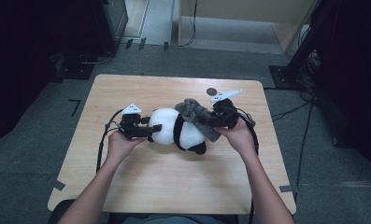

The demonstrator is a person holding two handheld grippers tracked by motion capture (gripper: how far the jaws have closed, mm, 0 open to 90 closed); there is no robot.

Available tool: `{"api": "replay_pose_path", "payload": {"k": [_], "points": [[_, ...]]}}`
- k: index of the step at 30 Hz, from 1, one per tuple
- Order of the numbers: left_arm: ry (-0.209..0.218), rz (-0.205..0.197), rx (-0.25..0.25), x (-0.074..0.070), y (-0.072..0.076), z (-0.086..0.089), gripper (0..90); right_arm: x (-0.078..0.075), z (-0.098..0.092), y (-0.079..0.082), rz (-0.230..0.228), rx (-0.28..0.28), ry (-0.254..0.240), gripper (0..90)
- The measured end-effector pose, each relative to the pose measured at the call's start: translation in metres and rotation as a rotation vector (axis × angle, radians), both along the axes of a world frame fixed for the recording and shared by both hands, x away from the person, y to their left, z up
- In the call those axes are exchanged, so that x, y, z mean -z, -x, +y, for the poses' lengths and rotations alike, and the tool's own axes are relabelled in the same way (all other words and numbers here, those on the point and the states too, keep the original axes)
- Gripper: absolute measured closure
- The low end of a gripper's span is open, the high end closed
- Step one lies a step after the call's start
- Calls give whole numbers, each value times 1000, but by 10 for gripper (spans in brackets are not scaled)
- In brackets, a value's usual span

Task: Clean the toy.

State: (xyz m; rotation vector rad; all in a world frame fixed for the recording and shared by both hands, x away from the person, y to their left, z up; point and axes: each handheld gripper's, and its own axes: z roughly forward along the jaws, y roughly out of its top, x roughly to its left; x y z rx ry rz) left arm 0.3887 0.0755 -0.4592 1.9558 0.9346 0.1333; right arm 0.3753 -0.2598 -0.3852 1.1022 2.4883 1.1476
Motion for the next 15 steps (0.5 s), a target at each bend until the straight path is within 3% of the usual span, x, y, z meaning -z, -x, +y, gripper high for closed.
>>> {"api": "replay_pose_path", "payload": {"k": [5,10,15], "points": [[5,-1,-2,0,0,0,340,4,-11,3,-3,16,-6,729],[6,0,-5,0,0,0,340,3,-17,6,-22,40,28,743],[0,1,-3,0,0,1,341,-10,-13,12,-50,30,-12,753]]}}
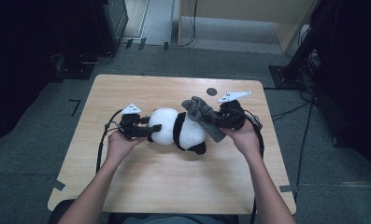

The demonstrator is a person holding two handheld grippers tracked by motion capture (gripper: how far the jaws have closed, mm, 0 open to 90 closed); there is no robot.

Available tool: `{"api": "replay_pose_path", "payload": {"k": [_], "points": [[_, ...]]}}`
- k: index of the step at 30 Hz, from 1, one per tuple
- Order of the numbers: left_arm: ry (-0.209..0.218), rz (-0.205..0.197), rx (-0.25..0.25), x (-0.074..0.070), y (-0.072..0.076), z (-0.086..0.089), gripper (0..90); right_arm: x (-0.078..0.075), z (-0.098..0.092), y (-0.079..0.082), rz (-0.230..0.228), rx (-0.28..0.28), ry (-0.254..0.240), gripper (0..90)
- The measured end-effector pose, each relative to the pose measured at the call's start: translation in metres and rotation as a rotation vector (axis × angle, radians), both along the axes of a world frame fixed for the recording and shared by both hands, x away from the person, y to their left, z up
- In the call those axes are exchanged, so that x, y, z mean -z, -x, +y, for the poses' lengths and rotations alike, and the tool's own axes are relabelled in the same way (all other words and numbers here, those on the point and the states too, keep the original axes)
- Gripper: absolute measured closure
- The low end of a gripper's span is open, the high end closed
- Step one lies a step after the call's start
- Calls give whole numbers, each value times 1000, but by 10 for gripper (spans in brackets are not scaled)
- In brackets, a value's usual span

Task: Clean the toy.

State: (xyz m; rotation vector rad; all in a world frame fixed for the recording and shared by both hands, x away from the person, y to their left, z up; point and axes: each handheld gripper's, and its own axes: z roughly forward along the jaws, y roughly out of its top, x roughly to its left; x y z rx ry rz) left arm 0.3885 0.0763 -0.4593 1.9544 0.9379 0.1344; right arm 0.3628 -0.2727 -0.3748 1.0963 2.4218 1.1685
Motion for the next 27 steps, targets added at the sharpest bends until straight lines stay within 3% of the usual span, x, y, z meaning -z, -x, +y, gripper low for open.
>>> {"api": "replay_pose_path", "payload": {"k": [4,7,15,18,21,27], "points": [[-4,-2,-1,-1,1,-1,344,-13,19,3,-23,-39,-28,752],[-4,-7,1,-1,1,0,343,-15,43,1,-25,-80,-17,750],[0,-22,1,-1,2,-1,340,1,107,-15,24,-142,7,750],[6,-26,-5,-2,2,-2,339,9,126,-19,32,-146,44,749],[5,-32,-7,0,2,-2,331,21,136,-23,57,-140,76,740],[22,-14,-16,5,-1,-1,277,26,130,-23,69,-136,57,741]]}}
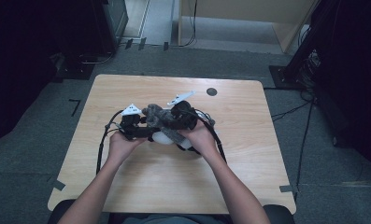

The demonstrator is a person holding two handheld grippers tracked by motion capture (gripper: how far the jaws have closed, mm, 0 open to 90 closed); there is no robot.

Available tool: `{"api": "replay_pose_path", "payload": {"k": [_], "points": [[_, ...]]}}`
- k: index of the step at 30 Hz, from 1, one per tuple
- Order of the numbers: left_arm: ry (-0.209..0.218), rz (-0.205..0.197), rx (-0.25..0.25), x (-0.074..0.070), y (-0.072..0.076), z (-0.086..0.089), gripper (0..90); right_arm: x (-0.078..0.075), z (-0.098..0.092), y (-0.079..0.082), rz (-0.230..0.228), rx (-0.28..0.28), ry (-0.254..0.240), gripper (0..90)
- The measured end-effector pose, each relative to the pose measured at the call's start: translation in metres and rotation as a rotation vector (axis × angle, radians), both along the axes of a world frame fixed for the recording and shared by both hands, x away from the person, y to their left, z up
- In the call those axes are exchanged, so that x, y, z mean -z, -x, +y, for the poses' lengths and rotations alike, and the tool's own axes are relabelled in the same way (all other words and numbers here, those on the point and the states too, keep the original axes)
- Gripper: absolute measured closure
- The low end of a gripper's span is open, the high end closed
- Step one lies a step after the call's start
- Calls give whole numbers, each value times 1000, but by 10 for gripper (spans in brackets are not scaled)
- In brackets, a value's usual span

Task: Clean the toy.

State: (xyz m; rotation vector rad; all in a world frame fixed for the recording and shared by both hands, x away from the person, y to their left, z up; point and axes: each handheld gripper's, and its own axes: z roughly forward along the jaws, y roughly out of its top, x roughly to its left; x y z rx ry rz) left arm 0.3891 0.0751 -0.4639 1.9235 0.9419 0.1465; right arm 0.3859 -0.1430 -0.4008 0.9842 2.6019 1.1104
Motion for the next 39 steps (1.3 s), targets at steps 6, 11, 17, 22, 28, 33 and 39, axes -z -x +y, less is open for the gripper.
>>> {"api": "replay_pose_path", "payload": {"k": [6,11,17,22,28,33,39], "points": [[7,12,-3,1,-1,0,264,-2,-11,3,9,1,22,742],[7,18,-5,1,-1,0,263,-4,-25,10,0,6,30,740],[1,12,-8,0,0,0,264,-7,-43,17,-10,18,7,737],[1,10,-7,0,0,0,264,-10,-55,22,-23,29,2,731],[2,15,-5,0,-1,0,264,-10,-73,29,-45,47,-30,711],[0,12,-10,0,-1,0,253,-11,-88,34,-57,71,-35,693],[5,25,-16,2,-2,1,222,-12,-102,36,-52,96,-38,701]]}}
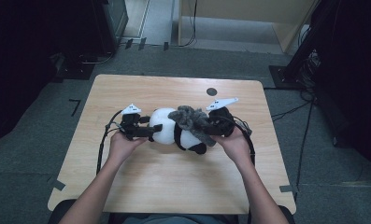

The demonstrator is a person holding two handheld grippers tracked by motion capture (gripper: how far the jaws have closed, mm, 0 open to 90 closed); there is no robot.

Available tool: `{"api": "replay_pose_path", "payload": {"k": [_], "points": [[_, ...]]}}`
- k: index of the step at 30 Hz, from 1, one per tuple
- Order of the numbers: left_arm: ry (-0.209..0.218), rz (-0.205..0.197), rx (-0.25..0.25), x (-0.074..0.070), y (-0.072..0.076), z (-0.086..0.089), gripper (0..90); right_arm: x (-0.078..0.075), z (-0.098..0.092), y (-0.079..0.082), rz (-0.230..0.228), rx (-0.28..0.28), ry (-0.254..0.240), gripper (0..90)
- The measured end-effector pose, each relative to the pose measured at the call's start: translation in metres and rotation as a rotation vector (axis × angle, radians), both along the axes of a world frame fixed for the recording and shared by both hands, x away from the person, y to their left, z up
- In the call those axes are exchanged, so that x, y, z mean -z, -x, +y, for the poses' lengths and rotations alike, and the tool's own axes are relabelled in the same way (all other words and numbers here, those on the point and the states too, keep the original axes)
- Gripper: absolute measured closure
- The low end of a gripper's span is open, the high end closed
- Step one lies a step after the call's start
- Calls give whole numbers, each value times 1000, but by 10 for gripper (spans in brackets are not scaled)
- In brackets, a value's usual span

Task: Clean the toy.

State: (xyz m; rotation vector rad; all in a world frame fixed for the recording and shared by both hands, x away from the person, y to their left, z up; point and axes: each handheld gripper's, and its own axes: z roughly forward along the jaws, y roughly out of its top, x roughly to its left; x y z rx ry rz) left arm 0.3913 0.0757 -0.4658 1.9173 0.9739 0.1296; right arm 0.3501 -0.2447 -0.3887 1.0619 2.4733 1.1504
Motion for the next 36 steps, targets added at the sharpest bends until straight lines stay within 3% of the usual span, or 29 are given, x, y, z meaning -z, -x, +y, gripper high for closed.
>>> {"api": "replay_pose_path", "payload": {"k": [3,7,15,22,27,29,36], "points": [[-3,1,-1,0,0,0,214,-1,-5,1,5,10,-8,715],[-10,2,2,1,-1,1,201,-8,-7,4,1,16,-58,740],[-9,-9,15,0,1,1,226,-20,25,0,-29,-41,-47,741],[-6,-11,28,-2,2,1,269,-10,61,-13,-6,-83,-32,740],[-8,-18,22,-3,3,0,292,3,84,-18,25,-109,11,729],[-14,-21,23,-3,3,0,300,8,89,-20,33,-113,32,727],[-28,-20,26,-4,4,-2,323,20,85,-20,49,-116,16,724]]}}
